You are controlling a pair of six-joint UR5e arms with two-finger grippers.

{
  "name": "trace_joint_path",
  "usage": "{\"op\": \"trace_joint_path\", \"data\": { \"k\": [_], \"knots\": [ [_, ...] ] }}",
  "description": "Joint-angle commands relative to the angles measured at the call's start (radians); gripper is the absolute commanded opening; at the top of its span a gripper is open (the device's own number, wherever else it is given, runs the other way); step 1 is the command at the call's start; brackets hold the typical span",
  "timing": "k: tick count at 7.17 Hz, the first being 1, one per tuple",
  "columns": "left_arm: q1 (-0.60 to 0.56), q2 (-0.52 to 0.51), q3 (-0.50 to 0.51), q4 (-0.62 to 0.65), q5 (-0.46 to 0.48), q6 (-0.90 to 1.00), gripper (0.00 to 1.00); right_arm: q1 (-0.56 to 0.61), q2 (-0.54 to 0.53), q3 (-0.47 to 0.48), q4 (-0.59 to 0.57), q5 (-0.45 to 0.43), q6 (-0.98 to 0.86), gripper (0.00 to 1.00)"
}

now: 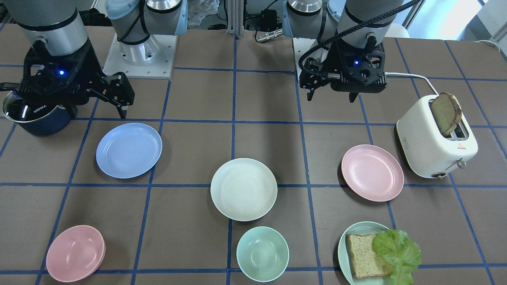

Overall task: Stack three plates with pink and blue
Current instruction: 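Move the left gripper down toward the pink plate near the toaster, then grasp the rim of the pink plate with the left gripper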

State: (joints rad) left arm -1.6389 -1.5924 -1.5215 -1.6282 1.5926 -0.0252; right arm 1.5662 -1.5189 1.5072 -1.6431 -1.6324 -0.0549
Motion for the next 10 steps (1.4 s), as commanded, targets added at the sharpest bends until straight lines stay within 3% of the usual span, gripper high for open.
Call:
{"op": "trace_joint_path", "data": {
  "k": [1, 3, 6, 7, 8, 10],
  "knots": [
    [0.016, -0.030, -0.018, -0.005, 0.000, 0.017, 1.00, 0.000, 0.002, 0.001, -0.003, -0.001, 0.000, 1.00],
    [0.063, -0.086, -0.118, 0.127, 0.010, 0.051, 1.00, 0.000, 0.002, 0.001, -0.003, -0.010, -0.002, 1.00],
    [0.157, -0.190, -0.420, 0.539, 0.087, 0.079, 1.00, 0.003, -0.001, -0.001, -0.004, 0.029, 0.009, 1.00],
    [0.178, -0.220, -0.448, 0.601, 0.087, 0.114, 1.00, 0.002, -0.001, 0.001, 0.000, 0.037, 0.012, 1.00],
    [0.179, -0.257, -0.465, 0.648, 0.090, 0.137, 0.90, 0.003, -0.001, 0.002, 0.000, 0.039, 0.013, 1.00],
    [0.179, -0.297, -0.505, 0.752, 0.098, 0.140, 0.53, 0.003, -0.001, 0.002, 0.012, 0.054, 0.024, 1.00]
  ]
}}
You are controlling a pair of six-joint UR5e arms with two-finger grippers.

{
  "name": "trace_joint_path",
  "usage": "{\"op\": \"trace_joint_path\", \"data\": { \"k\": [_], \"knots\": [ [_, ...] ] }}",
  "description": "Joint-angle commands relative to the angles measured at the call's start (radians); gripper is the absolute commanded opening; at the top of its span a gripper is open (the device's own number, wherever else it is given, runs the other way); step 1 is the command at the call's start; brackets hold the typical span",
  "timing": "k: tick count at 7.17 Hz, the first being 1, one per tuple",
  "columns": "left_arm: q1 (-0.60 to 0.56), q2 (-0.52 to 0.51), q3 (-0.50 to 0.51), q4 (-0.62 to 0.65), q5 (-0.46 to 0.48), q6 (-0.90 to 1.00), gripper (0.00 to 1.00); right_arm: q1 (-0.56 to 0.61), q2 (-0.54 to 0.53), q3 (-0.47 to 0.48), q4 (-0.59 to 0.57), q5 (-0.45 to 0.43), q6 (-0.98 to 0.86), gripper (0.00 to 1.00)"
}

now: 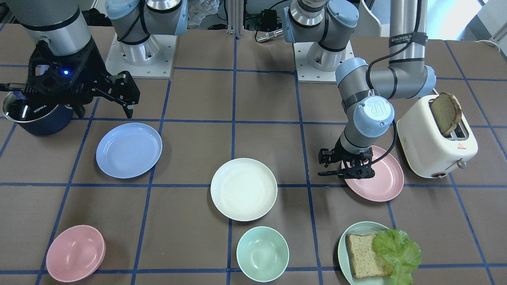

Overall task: Stack three plates with pink and blue
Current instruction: 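Grasp the rim of the pink plate with the left gripper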

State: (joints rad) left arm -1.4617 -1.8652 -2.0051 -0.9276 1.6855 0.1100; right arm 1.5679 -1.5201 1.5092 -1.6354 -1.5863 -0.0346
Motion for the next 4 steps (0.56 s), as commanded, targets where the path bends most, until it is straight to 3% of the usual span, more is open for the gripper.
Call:
{"op": "trace_joint_path", "data": {
  "k": [1, 2, 4],
  "knots": [
    [0.001, -0.028, -0.020, 0.052, 0.005, 0.005, 0.26, -0.003, -0.002, 0.000, 0.005, 0.005, 0.004, 1.00],
    [0.001, -0.028, -0.021, 0.053, 0.005, 0.007, 0.10, -0.003, 0.000, 0.000, 0.002, 0.005, 0.004, 1.00],
    [-0.002, -0.028, -0.015, 0.053, 0.005, 0.005, 0.00, -0.003, -0.002, 0.012, 0.006, -0.009, 0.024, 1.00]
  ]
}}
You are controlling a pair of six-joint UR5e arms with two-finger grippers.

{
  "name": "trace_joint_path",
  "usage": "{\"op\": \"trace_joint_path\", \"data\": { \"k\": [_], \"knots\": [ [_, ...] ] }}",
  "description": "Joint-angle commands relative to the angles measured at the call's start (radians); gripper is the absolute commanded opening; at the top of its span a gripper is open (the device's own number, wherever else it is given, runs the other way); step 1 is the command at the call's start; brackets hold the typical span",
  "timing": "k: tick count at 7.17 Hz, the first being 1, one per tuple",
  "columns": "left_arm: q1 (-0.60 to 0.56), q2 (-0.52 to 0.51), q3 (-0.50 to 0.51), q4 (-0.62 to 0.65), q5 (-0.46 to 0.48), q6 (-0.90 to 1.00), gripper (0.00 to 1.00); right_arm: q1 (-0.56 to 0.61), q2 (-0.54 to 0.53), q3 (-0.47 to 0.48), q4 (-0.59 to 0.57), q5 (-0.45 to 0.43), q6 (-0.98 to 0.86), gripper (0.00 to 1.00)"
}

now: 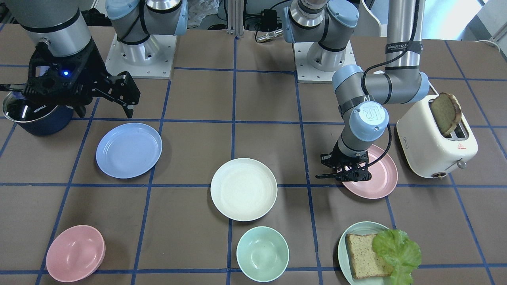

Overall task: Stack three plates with pink and blue
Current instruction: 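Grasp the rim of the pink plate with the left gripper, then carry the pink plate over the cream plate while the right gripper reaches the blue plate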

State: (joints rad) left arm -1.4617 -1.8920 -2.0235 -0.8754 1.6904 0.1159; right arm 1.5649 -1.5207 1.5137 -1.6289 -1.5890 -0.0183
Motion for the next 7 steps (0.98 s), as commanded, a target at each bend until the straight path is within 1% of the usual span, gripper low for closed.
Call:
{"op": "trace_joint_path", "data": {
  "k": [1, 2, 3, 4, 5, 6, 7],
  "knots": [
    [-0.008, 0.002, 0.005, 0.003, -0.001, -0.007, 0.00, -0.003, -0.001, 0.009, -0.006, -0.009, 0.006, 1.00],
    [-0.028, 0.025, 0.011, 0.003, -0.003, -0.030, 0.00, -0.034, 0.001, 0.011, -0.014, -0.008, -0.008, 1.00],
    [-0.073, 0.054, 0.018, -0.002, -0.006, -0.056, 0.00, -0.063, -0.001, 0.022, -0.016, 0.007, -0.006, 1.00],
    [-0.157, 0.071, 0.063, -0.010, -0.002, -0.124, 0.00, -0.063, -0.007, 0.025, -0.014, 0.001, -0.006, 1.00],
    [-0.230, 0.051, 0.141, -0.026, -0.002, -0.197, 0.00, -0.080, -0.001, 0.028, -0.014, -0.003, -0.028, 1.00],
    [-0.300, 0.032, 0.229, -0.086, -0.005, -0.241, 0.00, -0.118, 0.011, 0.037, -0.008, -0.012, -0.058, 1.00],
    [-0.366, 0.018, 0.306, -0.132, -0.009, -0.261, 0.00, -0.196, 0.016, 0.105, -0.006, -0.008, -0.069, 1.00]
  ]
}}
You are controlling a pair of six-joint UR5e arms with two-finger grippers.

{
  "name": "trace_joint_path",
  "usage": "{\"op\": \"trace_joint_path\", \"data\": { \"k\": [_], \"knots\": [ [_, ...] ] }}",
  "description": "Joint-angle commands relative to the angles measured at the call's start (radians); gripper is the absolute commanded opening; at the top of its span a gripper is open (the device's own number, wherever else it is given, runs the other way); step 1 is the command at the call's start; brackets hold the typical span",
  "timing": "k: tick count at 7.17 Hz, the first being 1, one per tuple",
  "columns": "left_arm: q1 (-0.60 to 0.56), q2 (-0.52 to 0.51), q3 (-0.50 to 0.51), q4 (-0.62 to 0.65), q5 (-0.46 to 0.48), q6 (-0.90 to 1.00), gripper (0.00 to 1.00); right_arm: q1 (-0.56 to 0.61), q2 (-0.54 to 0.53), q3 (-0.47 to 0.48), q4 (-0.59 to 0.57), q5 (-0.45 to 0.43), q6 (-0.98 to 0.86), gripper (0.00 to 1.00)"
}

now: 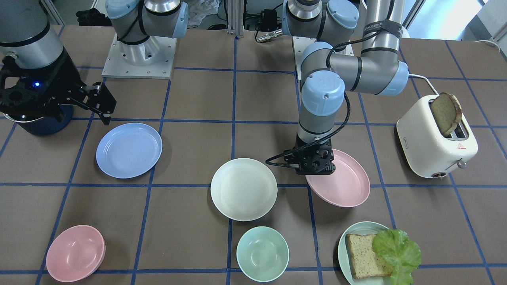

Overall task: Stack three plates with pink and blue
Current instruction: 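Carry the pink plate over the cream plate while the right gripper reaches the blue plate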

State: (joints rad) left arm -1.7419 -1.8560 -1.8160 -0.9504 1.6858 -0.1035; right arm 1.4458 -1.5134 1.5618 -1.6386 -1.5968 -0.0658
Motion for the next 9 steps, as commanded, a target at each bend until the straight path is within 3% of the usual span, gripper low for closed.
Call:
{"op": "trace_joint_path", "data": {
  "k": [1, 3, 4, 5, 6, 9],
  "knots": [
    [-0.131, -0.050, 0.140, -0.059, -0.018, -0.130, 0.00, -0.115, 0.004, 0.140, -0.022, 0.001, -0.066, 1.00],
    [-0.252, -0.125, 0.226, -0.068, -0.021, -0.296, 0.00, -0.215, 0.015, 0.319, -0.280, 0.017, -0.081, 1.00],
    [-0.266, -0.167, 0.259, -0.068, -0.023, -0.311, 0.00, -0.235, 0.016, 0.442, -0.364, 0.018, -0.101, 1.00],
    [-0.271, -0.199, 0.289, -0.074, -0.032, -0.309, 0.00, -0.239, 0.016, 0.557, -0.545, 0.015, -0.109, 1.00],
    [-0.272, -0.224, 0.326, -0.099, -0.073, -0.315, 0.00, -0.243, 0.056, 0.579, -0.602, 0.015, -0.124, 1.00],
    [-0.292, -0.284, 0.365, -0.163, -0.089, -0.318, 0.00, -0.280, 0.137, 0.581, -0.607, 0.017, -0.182, 1.00]
  ]
}}
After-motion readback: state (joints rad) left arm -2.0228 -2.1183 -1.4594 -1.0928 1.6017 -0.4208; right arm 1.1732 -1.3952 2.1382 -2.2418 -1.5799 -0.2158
